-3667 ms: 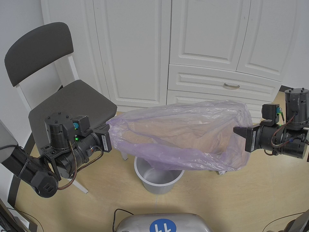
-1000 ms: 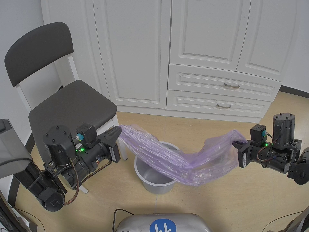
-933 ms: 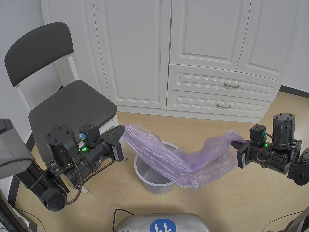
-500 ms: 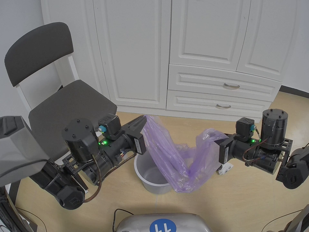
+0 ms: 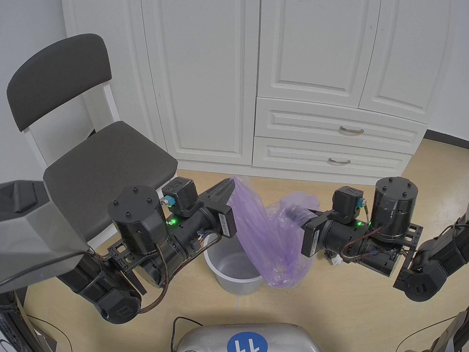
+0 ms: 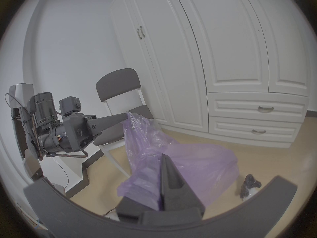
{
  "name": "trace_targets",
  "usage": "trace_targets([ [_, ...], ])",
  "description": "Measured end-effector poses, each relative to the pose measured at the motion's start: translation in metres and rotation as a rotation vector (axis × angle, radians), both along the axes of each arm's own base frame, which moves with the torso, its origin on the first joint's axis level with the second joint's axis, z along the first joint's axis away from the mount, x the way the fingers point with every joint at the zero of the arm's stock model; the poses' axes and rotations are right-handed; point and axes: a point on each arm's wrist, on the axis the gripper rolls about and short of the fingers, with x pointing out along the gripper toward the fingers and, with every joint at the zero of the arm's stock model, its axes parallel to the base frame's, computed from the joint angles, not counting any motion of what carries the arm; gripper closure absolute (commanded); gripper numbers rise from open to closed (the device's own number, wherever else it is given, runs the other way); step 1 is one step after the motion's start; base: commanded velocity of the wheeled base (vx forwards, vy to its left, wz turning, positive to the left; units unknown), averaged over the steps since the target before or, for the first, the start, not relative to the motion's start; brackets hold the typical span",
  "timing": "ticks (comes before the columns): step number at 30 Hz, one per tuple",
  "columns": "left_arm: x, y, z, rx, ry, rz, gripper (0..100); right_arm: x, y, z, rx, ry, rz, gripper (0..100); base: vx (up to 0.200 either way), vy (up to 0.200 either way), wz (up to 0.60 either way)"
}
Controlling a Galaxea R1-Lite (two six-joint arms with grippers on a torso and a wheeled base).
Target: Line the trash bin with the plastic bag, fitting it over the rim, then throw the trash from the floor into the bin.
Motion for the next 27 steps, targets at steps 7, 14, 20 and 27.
trace_targets([
  [7, 0.008, 0.010, -0.007, 0.010, 0.026, -0.054, 100, 0.013, 0.012, -0.013, 0.050, 0.003, 0.006, 100, 0.000, 0.000, 0.00],
  [14, 0.019, 0.017, -0.019, 0.040, 0.103, -0.035, 100, 0.029, 0.025, -0.043, 0.043, 0.023, 0.006, 100, 0.000, 0.000, 0.00],
  [20, 0.033, 0.017, -0.025, 0.058, 0.187, -0.002, 100, 0.043, 0.034, -0.064, 0.054, 0.085, -0.010, 100, 0.000, 0.000, 0.00],
  [27, 0.052, 0.010, -0.019, -0.033, 0.266, 0.055, 100, 0.060, 0.037, -0.070, 0.137, 0.186, -0.054, 100, 0.000, 0.000, 0.00],
])
